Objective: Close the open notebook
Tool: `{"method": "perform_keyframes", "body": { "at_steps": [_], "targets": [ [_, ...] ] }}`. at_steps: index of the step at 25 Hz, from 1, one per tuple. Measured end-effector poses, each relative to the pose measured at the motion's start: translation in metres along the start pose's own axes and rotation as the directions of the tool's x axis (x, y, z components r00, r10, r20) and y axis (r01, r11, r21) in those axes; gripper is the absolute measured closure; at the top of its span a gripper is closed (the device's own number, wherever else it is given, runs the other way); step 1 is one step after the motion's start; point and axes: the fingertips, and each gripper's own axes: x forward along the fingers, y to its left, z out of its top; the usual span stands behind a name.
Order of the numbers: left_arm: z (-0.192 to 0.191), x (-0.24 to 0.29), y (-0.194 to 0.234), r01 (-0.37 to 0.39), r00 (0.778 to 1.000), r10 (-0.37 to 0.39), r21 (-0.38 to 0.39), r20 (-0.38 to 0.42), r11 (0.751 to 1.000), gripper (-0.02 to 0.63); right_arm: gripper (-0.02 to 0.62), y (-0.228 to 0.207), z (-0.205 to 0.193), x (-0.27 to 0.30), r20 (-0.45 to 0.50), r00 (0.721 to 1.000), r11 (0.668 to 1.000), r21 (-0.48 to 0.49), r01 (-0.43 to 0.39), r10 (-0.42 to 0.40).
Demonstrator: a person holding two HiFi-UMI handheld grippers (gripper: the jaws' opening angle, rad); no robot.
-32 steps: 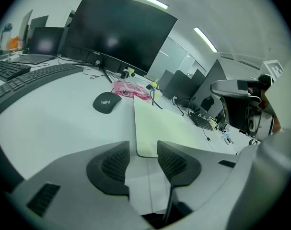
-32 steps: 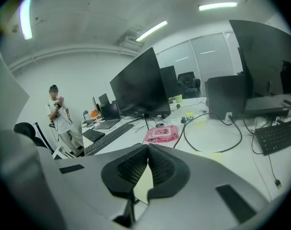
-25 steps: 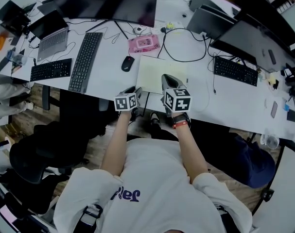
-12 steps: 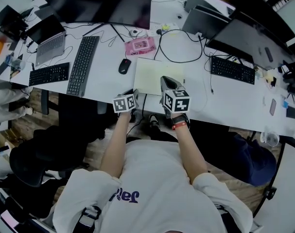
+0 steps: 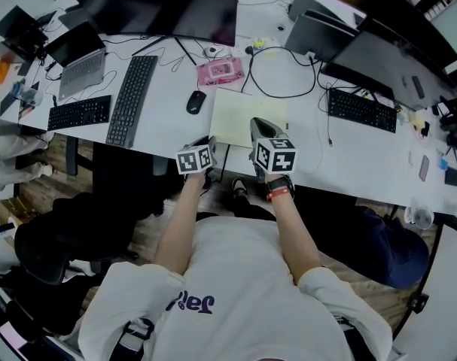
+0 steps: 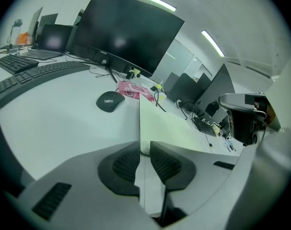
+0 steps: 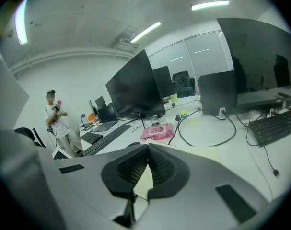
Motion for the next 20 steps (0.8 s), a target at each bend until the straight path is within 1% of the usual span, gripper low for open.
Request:
{"method": "perform_keyframes", "body": {
  "at_steps": [11, 14, 20],
  "targets": [
    [0.021, -0.007, -0.022, 0.003, 0.999, -0.007, 0.089, 0.039, 0.996, 0.537, 0.594, -0.021, 0.005, -0.018, 0.054, 0.998, 0.999, 0.044, 0.031, -0.033],
    [0.023, -0.005, -0.029, 0.018, 0.999, -0.023, 0.107, 0.047, 0.994, 0.543, 0.594, -0.027, 0.007, -0.022, 0.064, 0.997, 0.998, 0.054, 0.037, -0.04],
    [0.027, -0.008, -0.039, 0.019, 0.998, -0.027, 0.146, 0.055, 0.989, 0.546, 0.594, -0.033, 0.012, -0.027, 0.085, 0.995, 0.997, 0.066, 0.042, -0.048]
  ]
}}
